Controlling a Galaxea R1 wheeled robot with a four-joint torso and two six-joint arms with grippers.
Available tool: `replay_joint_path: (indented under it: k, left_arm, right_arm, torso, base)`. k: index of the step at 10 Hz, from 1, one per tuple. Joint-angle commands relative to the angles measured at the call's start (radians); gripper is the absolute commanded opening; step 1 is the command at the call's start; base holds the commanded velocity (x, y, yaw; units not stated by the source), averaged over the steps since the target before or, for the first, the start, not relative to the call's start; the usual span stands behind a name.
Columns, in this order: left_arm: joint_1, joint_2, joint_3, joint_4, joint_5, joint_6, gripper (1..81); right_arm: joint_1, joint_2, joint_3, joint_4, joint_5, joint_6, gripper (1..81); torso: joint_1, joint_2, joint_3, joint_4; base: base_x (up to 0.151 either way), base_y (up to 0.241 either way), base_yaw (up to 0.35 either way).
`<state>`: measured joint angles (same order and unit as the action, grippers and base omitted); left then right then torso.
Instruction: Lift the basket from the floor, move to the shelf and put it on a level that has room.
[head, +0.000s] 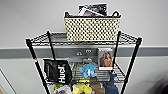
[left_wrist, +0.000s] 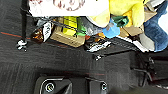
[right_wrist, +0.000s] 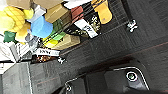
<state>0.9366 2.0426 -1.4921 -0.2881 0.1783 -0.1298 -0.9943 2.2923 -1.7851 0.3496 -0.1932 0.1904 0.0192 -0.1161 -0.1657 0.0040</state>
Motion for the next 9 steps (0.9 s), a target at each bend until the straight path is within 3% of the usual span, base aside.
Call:
replay_joint_path:
  k: [1, 4, 9]
  left_arm:
    - [0.035, 0.114, -0.127, 0.0, -0.025, 0.062, 81.1]
    - [0.112, 0.252, -0.275, 0.024, -0.026, 0.073, 81.1]
    - [0.189, 0.343, -0.392, 0.072, -0.033, 0.073, 81.1]
  right_arm:
    - [0.004, 0.052, -0.064, 0.002, -0.037, -0.068, 81.1]
    - [-0.071, 0.156, -0.195, 0.0, -0.028, -0.106, 81.1]
    - [-0.149, 0.276, -0.352, 0.0, -0.008, -0.149, 81.1]
  torso:
    - [0.0, 0.0, 0.0, 0.0]
    - [0.0, 0.0, 0.0, 0.0]
    - [0.0, 0.0, 0.0, 0.0]
  base:
    - [0.0, 0.0, 0.0]
    - [0.0, 0.0, 0.0]
    - [0.0, 0.0, 0.0]
